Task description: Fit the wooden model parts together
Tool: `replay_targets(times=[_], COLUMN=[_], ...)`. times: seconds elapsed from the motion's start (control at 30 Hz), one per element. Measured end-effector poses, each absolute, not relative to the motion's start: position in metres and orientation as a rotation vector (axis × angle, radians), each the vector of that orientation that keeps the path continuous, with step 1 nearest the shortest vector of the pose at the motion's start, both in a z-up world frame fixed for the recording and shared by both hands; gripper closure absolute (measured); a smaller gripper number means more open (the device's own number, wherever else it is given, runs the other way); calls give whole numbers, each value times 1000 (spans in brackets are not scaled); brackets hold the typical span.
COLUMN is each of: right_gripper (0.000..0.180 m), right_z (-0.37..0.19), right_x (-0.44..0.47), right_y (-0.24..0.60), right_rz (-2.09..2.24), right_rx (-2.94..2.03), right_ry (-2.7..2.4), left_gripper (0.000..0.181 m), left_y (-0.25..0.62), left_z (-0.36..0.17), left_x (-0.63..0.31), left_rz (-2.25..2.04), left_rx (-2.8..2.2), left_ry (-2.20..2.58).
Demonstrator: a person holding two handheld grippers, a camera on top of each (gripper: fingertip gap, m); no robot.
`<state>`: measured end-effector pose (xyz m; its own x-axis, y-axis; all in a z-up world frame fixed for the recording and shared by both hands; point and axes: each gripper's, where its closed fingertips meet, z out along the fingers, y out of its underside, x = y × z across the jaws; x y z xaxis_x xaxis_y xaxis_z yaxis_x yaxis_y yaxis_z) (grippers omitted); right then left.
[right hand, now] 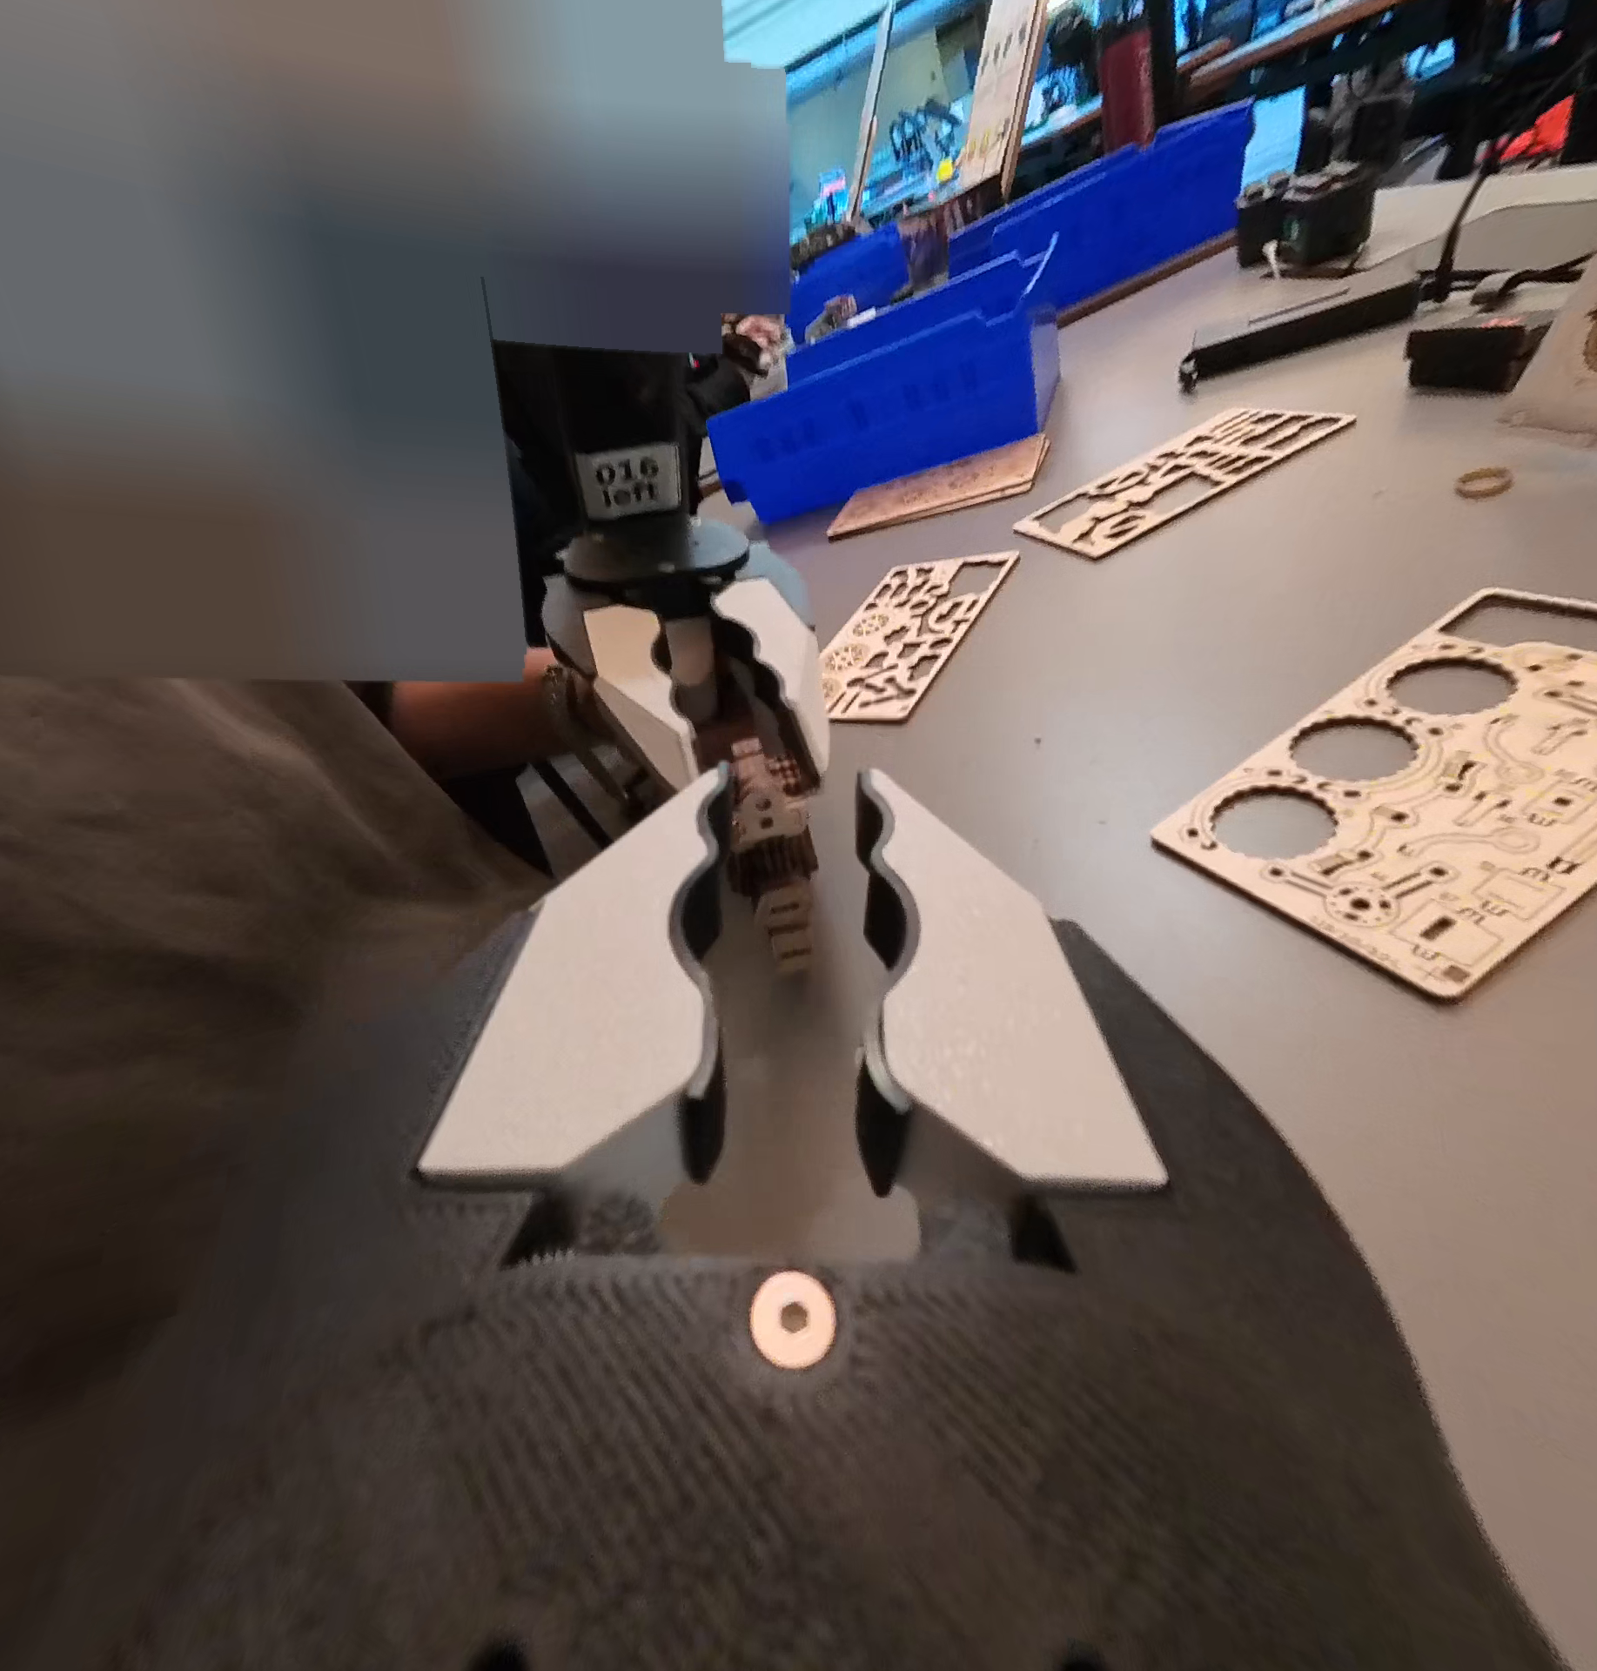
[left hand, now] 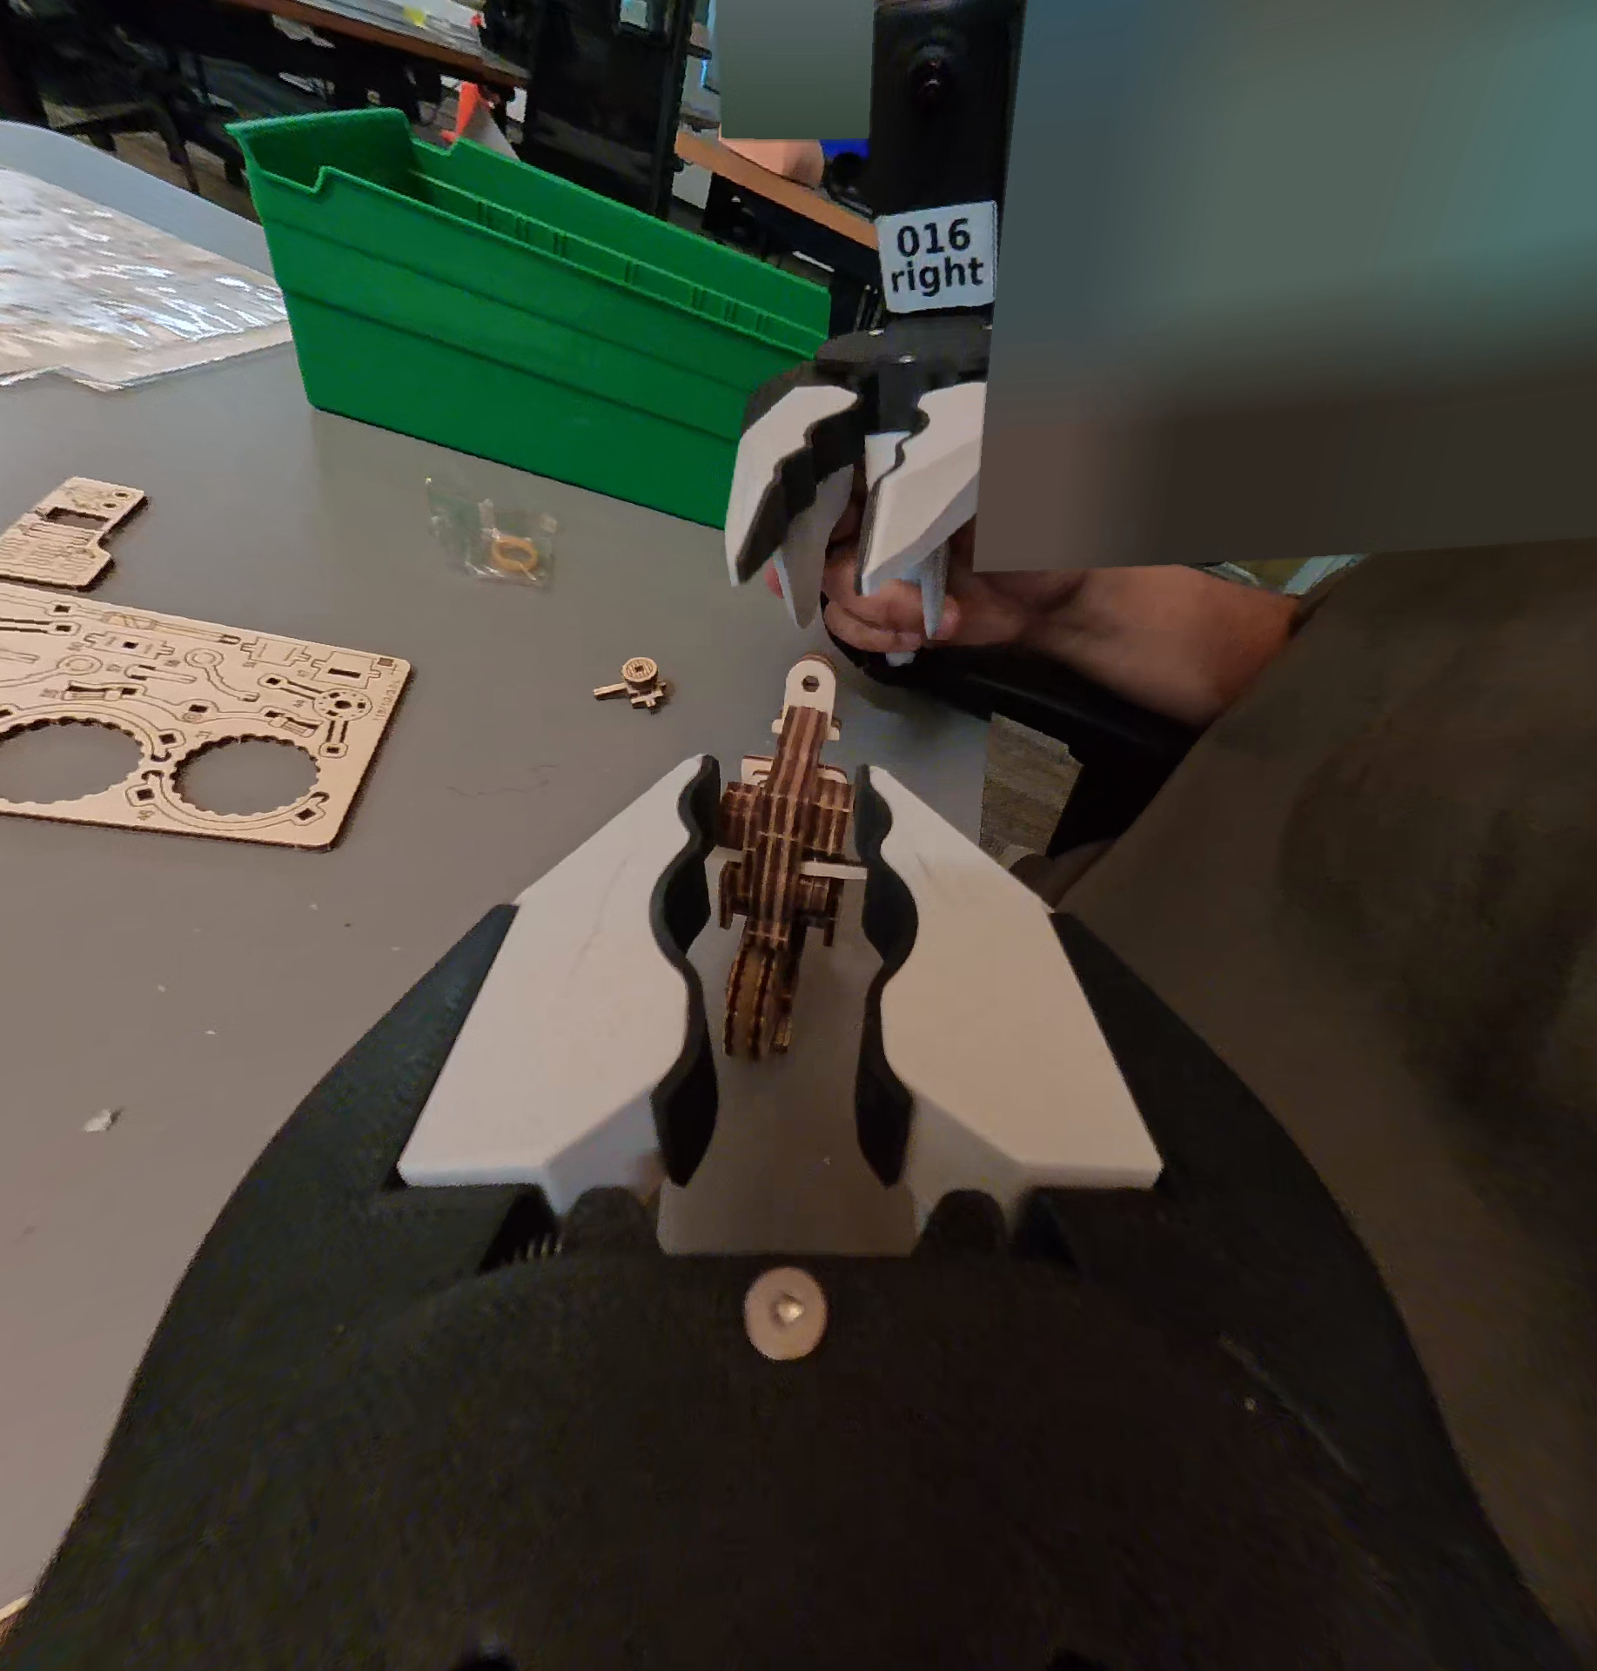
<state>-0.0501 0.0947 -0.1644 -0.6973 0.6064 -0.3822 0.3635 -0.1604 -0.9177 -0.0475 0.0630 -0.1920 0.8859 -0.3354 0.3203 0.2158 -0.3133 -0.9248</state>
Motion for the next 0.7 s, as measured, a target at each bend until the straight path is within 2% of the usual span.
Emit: replay_targets(times=[0.13, 0.3, 0.4, 0.53, 0.6, 0.7], right_gripper=[156, 169, 170, 170, 170, 170], right_z=[-182, -193, -193, -193, -192, -192], right_x=[-48, -46, -45, -45, -45, -45], right_y=[77, 64, 62, 62, 61, 59], right_rz=[1872, 1790, 1789, 1788, 1789, 1786], right_rx=[-1087, -1032, -1026, -1022, -1015, -1001], right_ry=[-2037, -2122, -2125, -2126, -2127, -2131], left_gripper=[153, 153, 152, 138, 141, 154], left_y=[62, 61, 60, 62, 63, 66], left_z=[-196, -199, -199, -187, -183, -185], left_x=[-45, -41, -41, -40, -38, -36], left_rz=[-539, -533, -539, -527, -509, -452], left_rx=[-1831, -1846, -1846, -1792, -1781, -1819], left_ry=[116, 143, 141, 140, 163, 230])
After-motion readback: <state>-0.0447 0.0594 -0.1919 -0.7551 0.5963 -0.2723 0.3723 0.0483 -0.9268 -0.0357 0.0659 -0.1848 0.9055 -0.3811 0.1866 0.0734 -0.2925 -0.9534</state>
